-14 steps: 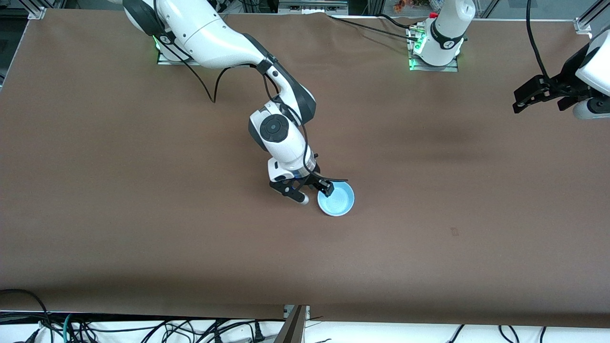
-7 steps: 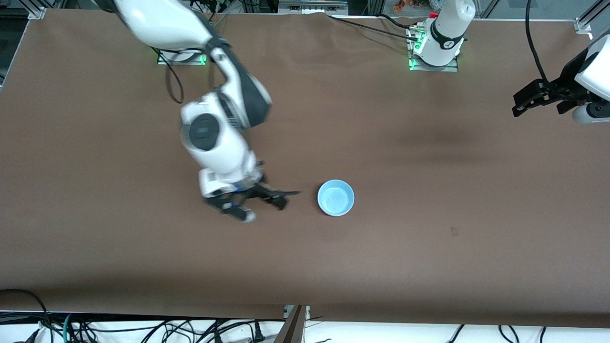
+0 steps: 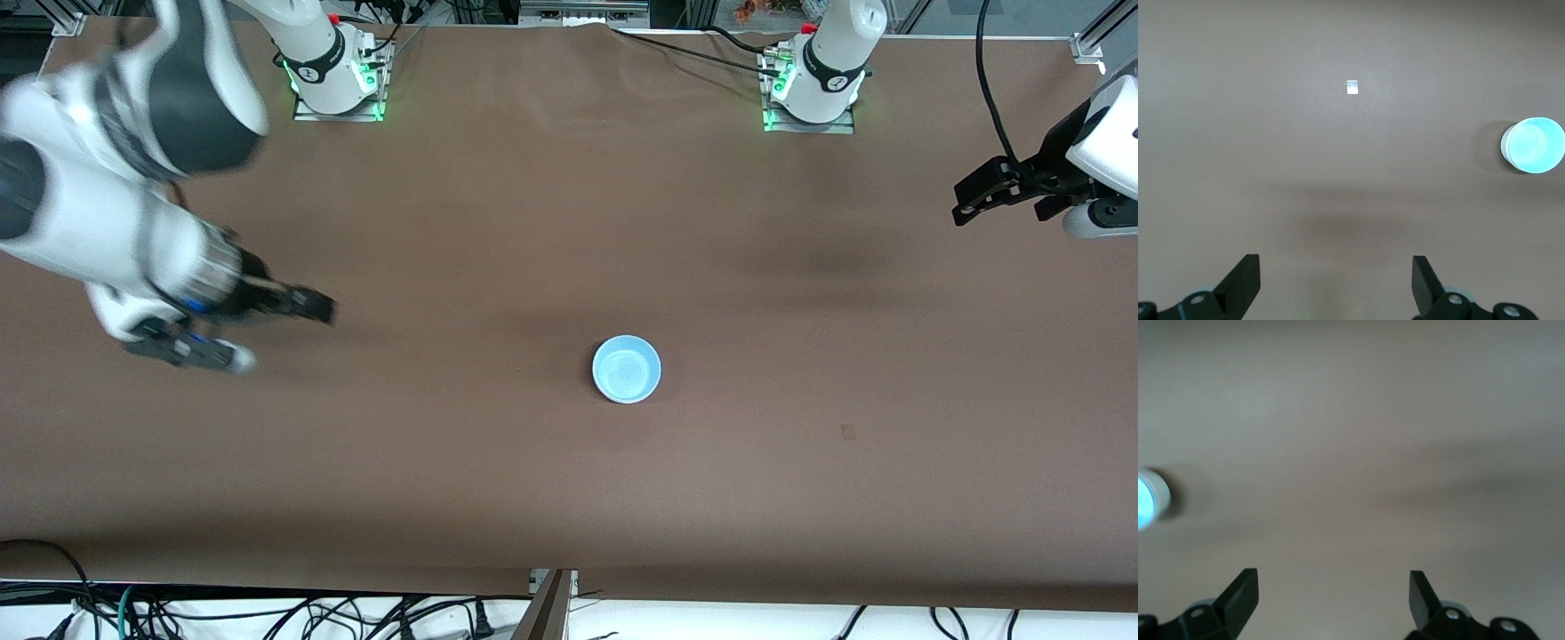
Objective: Stack pink and blue bowls on white bowl
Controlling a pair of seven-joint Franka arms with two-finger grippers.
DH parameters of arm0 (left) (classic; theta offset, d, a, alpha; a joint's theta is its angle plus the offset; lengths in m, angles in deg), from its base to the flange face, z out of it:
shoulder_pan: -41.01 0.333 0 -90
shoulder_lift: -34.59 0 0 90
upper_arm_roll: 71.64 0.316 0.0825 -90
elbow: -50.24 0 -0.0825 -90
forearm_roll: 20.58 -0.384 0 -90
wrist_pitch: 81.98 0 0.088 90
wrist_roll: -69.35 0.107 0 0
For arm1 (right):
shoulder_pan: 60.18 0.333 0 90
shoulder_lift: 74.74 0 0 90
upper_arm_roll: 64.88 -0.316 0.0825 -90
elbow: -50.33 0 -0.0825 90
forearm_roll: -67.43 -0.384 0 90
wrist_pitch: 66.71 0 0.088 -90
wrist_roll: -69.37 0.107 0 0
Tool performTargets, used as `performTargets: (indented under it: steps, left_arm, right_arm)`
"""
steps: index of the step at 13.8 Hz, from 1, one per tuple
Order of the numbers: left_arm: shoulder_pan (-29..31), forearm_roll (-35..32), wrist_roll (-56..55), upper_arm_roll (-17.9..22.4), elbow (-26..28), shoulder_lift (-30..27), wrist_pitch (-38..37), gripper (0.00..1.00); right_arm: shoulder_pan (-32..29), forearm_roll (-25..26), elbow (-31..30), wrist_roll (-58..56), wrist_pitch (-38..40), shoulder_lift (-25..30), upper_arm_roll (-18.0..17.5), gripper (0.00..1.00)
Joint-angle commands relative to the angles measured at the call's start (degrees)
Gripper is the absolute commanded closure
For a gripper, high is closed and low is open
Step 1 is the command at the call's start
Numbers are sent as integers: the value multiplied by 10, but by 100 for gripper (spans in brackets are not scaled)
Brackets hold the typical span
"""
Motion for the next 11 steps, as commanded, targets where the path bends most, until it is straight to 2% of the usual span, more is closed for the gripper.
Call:
performTargets:
  steps: [1, 3, 7, 11]
  left_arm:
    - [13, 13, 31, -1, 24, -22, 12, 0]
    - [14, 13, 36, -1, 27, -22, 13, 0]
    - [14, 13, 36, 0, 28, -22, 13, 0]
    - [16, 13, 36, -1, 28, -24, 14, 0]
  right_arm:
    - [3, 1, -173, -25, -7, 163, 13, 0]
    - [3, 9, -230, -27, -17, 222, 13, 0]
    - [0, 49, -189, -135, -11, 195, 21, 0]
    - [0, 69, -185, -137, -11, 192, 30, 0]
